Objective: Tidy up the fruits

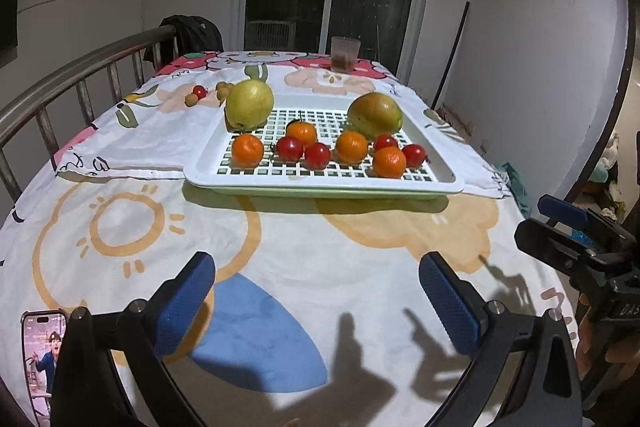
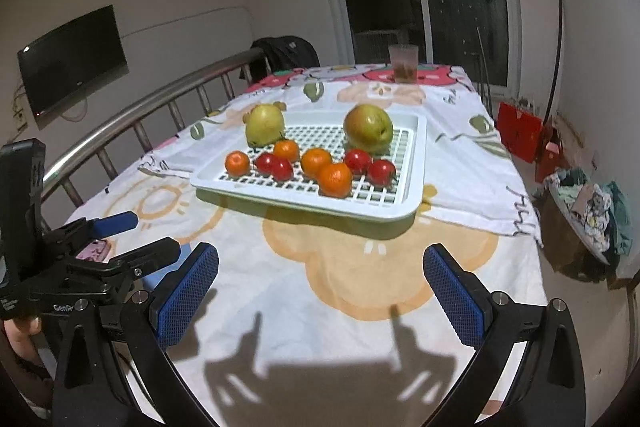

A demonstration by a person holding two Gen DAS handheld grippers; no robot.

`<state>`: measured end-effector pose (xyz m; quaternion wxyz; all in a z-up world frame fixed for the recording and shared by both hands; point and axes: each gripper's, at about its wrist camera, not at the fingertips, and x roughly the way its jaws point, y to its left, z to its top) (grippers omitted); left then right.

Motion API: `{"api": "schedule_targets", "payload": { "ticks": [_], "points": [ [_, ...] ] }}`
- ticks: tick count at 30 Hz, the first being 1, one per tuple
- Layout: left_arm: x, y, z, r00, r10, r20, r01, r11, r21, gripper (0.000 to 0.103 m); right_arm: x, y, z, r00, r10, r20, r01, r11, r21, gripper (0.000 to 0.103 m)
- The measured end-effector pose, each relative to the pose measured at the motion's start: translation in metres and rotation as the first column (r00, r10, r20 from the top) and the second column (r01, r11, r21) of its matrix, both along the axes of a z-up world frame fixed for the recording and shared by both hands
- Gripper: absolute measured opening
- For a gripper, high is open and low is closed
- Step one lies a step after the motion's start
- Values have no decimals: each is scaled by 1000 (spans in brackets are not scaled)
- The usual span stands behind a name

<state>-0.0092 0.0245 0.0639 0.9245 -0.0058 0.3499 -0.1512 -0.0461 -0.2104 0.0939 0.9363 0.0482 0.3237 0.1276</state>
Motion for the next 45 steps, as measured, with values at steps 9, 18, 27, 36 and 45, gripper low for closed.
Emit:
{"api": "schedule_targets", "payload": {
  "ticks": [9, 18, 27, 36, 45],
  "points": [
    [16, -5, -14, 999, 4, -35, -3, 999, 32, 103, 11, 4, -19, 998, -17, -60, 15, 999, -34, 103],
    [28, -12, -30, 996, 9, -90, -3, 998, 68, 103, 20, 3, -35, 994, -36, -105, 29, 997, -67, 103],
    [37, -18, -45, 989, 15, -145, 1, 994, 111, 103, 30, 2, -49, 986, -63, -157, 48, 994, -99, 103],
    [44, -23, -60, 977, 20, -212, 9, 990, 139, 103, 40, 1, -63, 972, -95, -216, 65, 988, -141, 103],
    [43, -26, -64, 977, 32, -210, 4, 986, 168, 103, 48, -2, -76, 954, -129, -271, 87, 983, -164, 103]
  ]
}}
